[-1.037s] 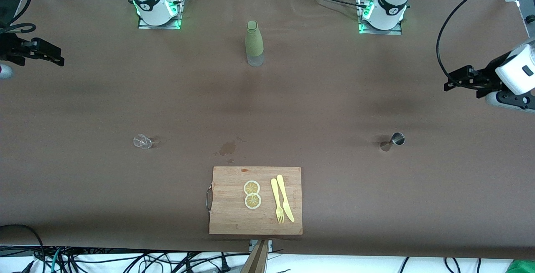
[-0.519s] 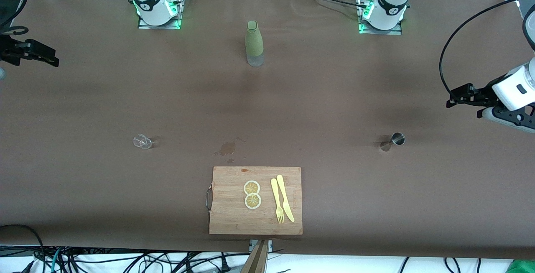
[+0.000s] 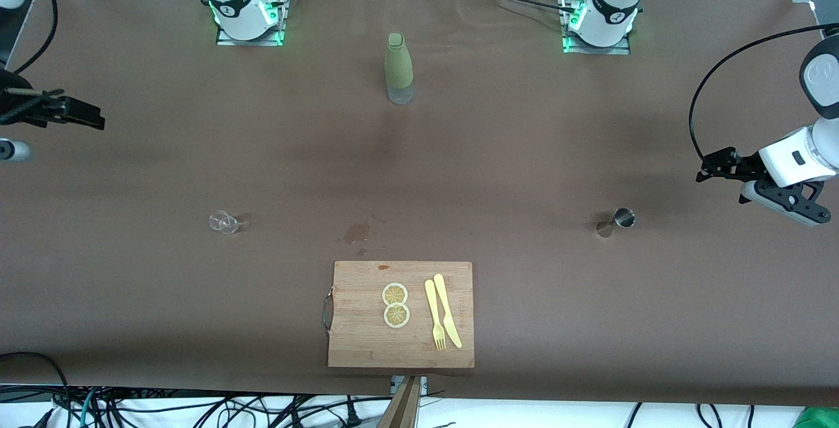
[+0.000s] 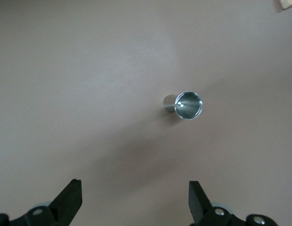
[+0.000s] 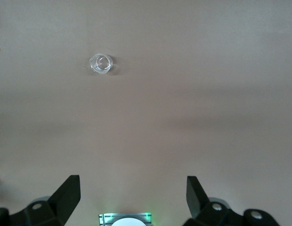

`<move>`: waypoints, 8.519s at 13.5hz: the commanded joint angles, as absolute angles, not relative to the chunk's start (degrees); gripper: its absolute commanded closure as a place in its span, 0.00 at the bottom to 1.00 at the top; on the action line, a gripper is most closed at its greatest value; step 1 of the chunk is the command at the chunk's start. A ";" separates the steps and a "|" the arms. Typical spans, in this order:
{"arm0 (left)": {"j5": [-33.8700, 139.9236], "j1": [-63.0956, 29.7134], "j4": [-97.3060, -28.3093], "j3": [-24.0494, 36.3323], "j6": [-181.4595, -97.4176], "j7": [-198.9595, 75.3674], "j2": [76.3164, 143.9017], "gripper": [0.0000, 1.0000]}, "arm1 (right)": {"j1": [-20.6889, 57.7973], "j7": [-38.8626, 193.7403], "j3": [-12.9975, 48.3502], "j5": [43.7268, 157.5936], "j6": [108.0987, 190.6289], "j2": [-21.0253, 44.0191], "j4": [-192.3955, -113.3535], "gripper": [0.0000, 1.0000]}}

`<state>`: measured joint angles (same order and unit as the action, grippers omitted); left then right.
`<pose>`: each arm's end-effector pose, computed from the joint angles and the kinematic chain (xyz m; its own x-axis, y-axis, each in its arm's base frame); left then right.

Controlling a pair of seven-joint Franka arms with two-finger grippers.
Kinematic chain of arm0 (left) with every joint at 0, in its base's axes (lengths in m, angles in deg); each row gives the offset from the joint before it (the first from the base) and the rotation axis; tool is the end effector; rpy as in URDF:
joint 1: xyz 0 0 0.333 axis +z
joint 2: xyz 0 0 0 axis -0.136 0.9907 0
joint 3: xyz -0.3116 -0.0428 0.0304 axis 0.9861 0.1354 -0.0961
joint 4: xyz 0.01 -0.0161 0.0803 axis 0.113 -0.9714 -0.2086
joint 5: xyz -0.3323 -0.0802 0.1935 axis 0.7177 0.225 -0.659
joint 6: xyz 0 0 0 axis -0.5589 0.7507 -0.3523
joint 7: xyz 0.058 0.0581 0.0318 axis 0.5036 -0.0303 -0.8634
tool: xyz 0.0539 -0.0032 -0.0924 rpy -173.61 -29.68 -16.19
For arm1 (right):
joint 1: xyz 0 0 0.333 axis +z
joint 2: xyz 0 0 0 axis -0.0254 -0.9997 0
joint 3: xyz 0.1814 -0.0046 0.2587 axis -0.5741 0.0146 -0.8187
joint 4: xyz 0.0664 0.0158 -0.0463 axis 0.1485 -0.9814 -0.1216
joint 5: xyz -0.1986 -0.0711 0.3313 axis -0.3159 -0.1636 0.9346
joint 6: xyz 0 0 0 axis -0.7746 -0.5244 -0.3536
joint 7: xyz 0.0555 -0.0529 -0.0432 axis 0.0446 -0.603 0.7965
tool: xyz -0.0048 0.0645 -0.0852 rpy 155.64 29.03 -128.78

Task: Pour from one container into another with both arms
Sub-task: 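Reach the right gripper to the beaker while the left gripper reaches the jigger, then close the right gripper on the beaker while the left gripper grasps the jigger, then lift the glass beaker and steel jigger off the table with both grippers, then carry the steel jigger with the left gripper toward the table's middle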

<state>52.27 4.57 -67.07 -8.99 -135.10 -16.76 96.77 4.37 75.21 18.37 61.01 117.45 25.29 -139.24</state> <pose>0.6039 0.0910 0.4181 0.9005 -0.4334 0.0364 -0.4337 -0.8884 0.1503 0.5883 -0.0337 0.5584 0.9797 -0.0138 -0.2001 -0.0027 -0.9984 0.0557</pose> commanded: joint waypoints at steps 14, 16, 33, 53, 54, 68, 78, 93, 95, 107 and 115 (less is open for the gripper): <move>83.65 9.85 -68.56 -10.69 -141.19 36.19 112.69 0.00 | 1.37 117.62 23.20 70.99 135.85 25.65 -154.29 0.00; 88.92 9.85 -68.56 -11.74 -141.19 44.11 114.89 0.00 | 1.37 129.56 26.10 77.66 142.26 25.56 -159.12 0.00; 123.13 7.83 -72.69 -14.03 -136.45 93.10 124.39 0.00 | -4.16 191.40 27.17 122.16 140.72 9.04 -163.80 0.00; 126.21 5.02 -71.90 -14.56 -133.98 96.88 126.68 0.88 | -10.41 208.37 27.17 134.57 121.20 -8.88 -150.20 0.00; 126.21 5.02 -71.90 -14.64 -133.98 96.79 126.68 0.97 | -10.76 208.37 27.08 134.57 120.59 -10.29 -148.01 0.00; 125.51 2.47 -71.29 -14.12 -133.72 91.09 123.78 1.00 | -11.20 209.87 26.38 138.87 117.42 -22.95 -137.70 0.00; 132.89 -17.03 -68.57 -14.12 -136.86 79.21 123.07 1.00 | -10.67 211.80 23.30 139.22 118.12 -25.33 -137.08 0.00; 139.20 -38.29 -61.29 -16.13 -146.38 75.88 126.13 1.00 | -9.97 213.12 20.75 139.31 118.73 -27.35 -137.17 0.00; 142.72 -43.04 -57.77 -18.85 -146.55 76.05 129.82 1.00 | -9.97 213.29 20.58 140.45 118.73 -27.53 -137.17 0.00; 148.10 -58.96 -45.02 -25.10 -161.40 63.49 137.65 1.00 | -9.00 213.30 20.49 140.81 120.75 -28.58 -137.08 0.40; 150.73 -61.17 -38.77 -27.04 -163.08 60.06 142.50 1.00 | -9.00 211.81 20.49 140.89 120.67 -28.06 -136.21 0.59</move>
<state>148.76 -60.14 -41.65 -25.66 -162.34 61.36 140.88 -9.11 212.75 20.56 140.18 120.72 -27.01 -138.09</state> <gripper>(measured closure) 0.784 0.586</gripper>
